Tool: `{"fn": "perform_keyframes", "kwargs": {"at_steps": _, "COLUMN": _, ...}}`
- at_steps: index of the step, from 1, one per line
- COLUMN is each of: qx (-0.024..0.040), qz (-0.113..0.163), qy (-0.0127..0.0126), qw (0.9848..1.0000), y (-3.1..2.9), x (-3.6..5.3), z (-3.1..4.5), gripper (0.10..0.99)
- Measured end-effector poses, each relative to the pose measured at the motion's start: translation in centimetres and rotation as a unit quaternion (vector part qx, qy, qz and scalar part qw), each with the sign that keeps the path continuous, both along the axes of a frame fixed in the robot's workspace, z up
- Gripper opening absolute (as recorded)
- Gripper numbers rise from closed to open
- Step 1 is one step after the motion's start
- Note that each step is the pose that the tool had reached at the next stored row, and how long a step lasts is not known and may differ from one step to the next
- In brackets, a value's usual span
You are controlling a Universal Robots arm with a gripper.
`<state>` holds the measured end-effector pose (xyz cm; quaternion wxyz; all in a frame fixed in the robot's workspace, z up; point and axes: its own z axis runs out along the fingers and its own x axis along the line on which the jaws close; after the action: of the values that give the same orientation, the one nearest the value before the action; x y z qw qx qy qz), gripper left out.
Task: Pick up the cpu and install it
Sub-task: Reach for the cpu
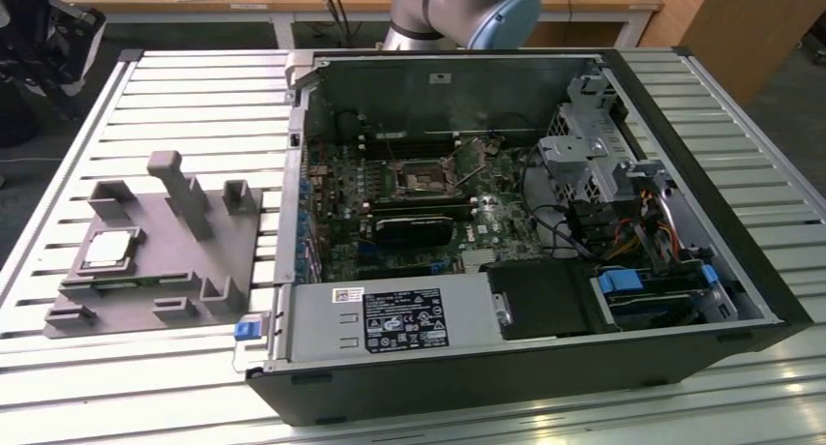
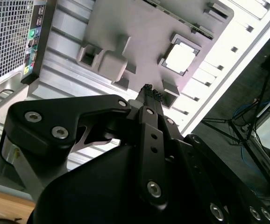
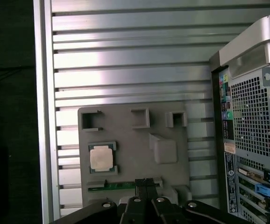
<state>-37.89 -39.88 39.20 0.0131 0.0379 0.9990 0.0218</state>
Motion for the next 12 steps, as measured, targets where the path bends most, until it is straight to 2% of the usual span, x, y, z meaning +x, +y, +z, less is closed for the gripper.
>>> {"fn": "perform_keyframes", "kwargs": {"at_steps": 12, "qx": 0.0, "qz": 0.0, "qy": 0.0, "qw": 1.0, "y": 0.0, "x": -3.42, "z": -0.04, "gripper": 0.106}}
